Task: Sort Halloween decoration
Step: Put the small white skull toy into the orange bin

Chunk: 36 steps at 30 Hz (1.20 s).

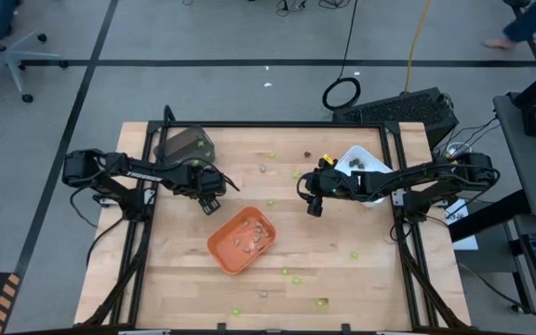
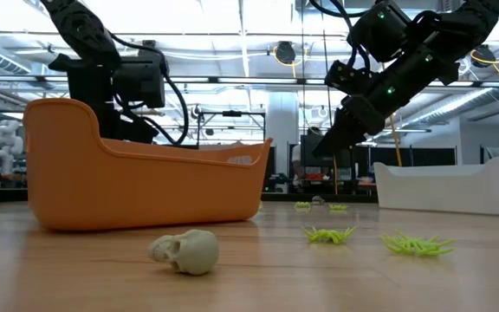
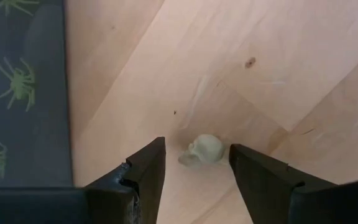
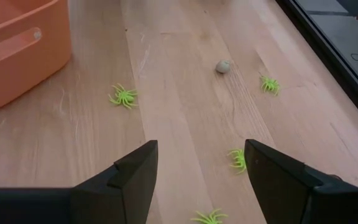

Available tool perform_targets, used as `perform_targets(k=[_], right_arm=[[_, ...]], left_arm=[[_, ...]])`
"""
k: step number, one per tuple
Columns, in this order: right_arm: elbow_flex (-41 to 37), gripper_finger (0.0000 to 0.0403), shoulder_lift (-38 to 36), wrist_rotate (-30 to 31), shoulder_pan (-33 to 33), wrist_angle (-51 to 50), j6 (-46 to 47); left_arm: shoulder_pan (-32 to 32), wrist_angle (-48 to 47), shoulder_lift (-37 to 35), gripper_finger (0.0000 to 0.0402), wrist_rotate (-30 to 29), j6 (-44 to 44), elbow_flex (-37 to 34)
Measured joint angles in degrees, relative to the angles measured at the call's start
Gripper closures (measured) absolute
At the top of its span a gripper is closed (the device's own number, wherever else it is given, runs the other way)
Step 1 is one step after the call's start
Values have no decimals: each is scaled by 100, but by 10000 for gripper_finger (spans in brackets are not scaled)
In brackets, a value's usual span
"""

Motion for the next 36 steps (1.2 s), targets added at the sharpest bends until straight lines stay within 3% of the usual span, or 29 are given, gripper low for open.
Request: perform_targets(k=[18,36], right_arm=[[0,179,0,-2,63,0,2],[0,179,0,-2,63,-2,-27]], left_arm=[[-7,-40,15,369,206,306,-13],[-15,-5,33,382,198,336,122]])
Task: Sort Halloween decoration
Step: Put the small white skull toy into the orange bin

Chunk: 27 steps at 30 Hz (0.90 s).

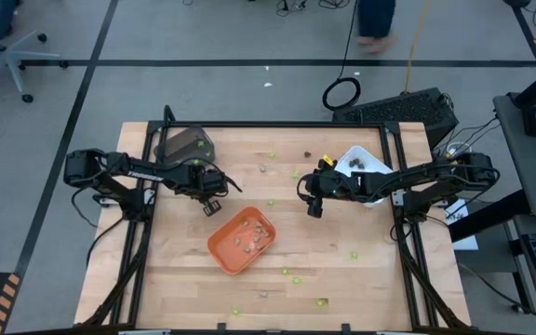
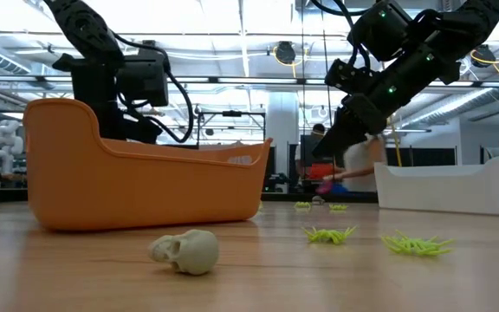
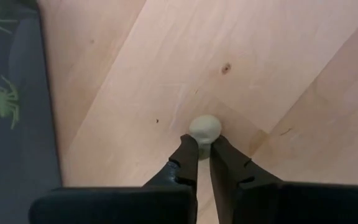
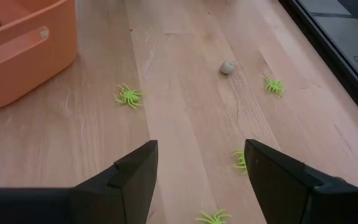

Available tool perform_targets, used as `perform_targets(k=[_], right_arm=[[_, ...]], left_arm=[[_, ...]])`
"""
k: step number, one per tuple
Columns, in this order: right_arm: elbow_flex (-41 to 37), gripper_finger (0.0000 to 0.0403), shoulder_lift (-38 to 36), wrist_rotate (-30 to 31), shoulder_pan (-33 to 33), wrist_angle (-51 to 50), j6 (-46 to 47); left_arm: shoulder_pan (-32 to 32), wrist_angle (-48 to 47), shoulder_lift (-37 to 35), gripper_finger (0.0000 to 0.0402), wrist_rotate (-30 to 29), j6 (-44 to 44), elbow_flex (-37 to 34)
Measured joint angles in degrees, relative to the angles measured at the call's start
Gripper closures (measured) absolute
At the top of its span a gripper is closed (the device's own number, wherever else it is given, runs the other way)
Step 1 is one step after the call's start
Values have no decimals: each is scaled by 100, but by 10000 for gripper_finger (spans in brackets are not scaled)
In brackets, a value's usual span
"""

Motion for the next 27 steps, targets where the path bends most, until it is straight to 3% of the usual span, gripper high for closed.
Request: perform_targets(k=[7,27], right_arm=[[0,179,0,0,2,-4,-35],[0,179,0,-299,43,-42,27]], left_arm=[[-15,-23,-88,383,46,5,0],[-695,140,-1366,382,-77,166,4]])
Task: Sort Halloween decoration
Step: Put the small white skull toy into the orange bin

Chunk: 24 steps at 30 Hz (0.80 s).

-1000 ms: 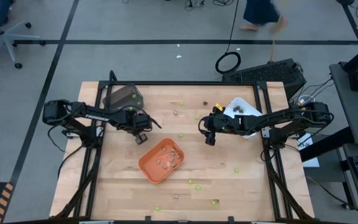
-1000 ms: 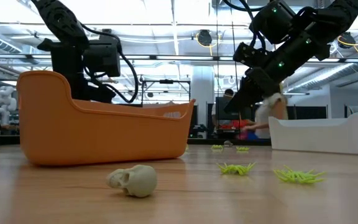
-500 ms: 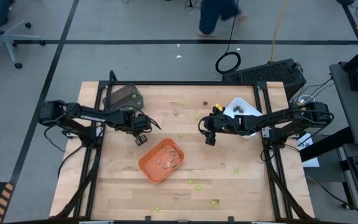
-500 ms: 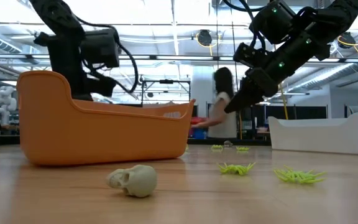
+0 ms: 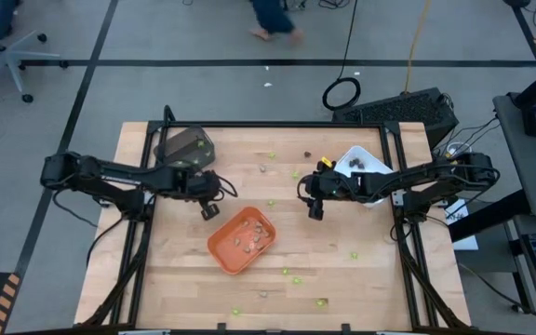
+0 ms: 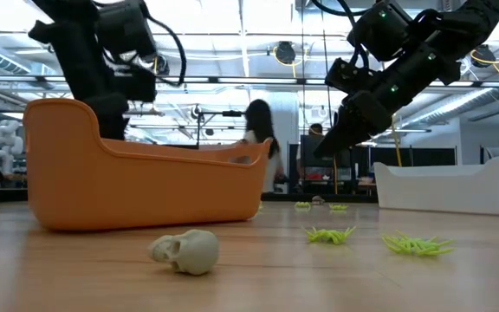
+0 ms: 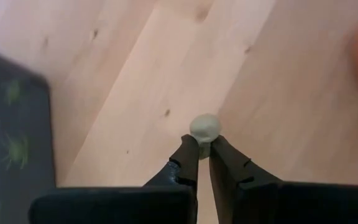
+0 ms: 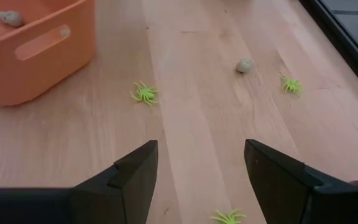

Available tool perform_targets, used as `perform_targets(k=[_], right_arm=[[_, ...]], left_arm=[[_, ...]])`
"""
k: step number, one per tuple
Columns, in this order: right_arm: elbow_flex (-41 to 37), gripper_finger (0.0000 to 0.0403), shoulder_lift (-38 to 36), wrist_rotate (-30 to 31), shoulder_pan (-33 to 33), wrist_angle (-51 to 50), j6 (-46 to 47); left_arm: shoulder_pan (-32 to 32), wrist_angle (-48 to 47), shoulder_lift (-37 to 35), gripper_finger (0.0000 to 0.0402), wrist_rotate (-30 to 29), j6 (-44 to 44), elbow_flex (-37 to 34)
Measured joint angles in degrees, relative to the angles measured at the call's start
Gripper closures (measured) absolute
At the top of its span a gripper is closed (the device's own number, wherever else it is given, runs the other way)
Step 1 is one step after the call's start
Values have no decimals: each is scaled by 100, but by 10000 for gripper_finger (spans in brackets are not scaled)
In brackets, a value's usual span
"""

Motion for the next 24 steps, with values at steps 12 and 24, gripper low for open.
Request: perform_targets(k=[12,24], right_arm=[[0,179,0,5,189,49,-2],[0,179,0,12,228,49,17]], left_arm=[[-673,1606,-982,382,-44,1712,6],[-996,2926,-1088,382,-192,5037,7]])
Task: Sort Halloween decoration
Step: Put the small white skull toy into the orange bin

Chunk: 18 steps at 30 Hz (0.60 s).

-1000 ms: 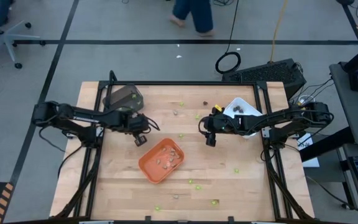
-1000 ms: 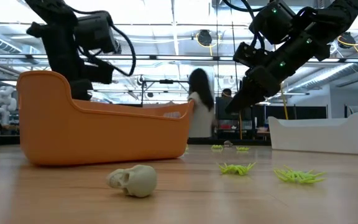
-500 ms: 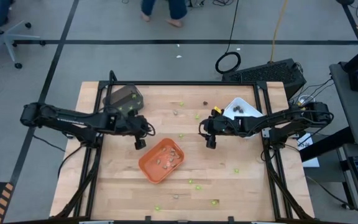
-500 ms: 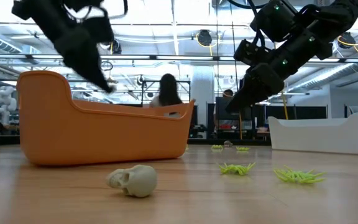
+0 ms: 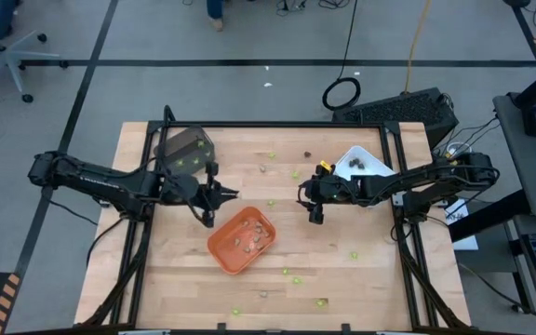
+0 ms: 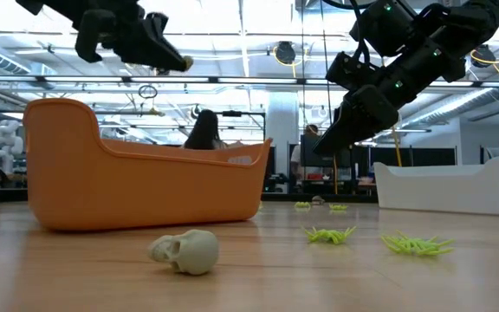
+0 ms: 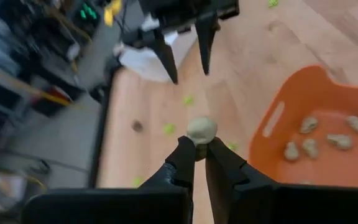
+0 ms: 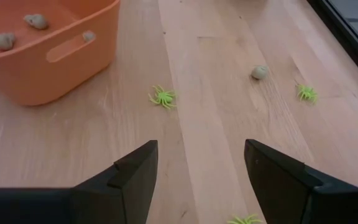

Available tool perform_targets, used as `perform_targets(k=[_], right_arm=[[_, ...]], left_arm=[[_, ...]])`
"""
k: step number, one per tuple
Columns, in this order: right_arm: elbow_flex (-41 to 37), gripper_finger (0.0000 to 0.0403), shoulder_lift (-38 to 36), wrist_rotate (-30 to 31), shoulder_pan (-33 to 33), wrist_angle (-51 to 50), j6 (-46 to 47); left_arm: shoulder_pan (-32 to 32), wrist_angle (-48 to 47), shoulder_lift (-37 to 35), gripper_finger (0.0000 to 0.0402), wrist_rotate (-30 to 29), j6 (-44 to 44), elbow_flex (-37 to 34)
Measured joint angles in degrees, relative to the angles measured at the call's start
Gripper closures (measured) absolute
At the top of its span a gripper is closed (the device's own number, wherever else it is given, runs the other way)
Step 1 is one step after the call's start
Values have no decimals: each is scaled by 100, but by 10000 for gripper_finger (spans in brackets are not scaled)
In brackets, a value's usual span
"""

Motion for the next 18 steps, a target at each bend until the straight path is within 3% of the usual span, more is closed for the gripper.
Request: perform_targets(k=[11,18], right_arm=[[0,179,0,7,-2,1,-125],[0,179,0,7,-2,1,-146]], left_arm=[[1,783,2,382,48,1658,0],[1,834,2,382,72,1816,0]])
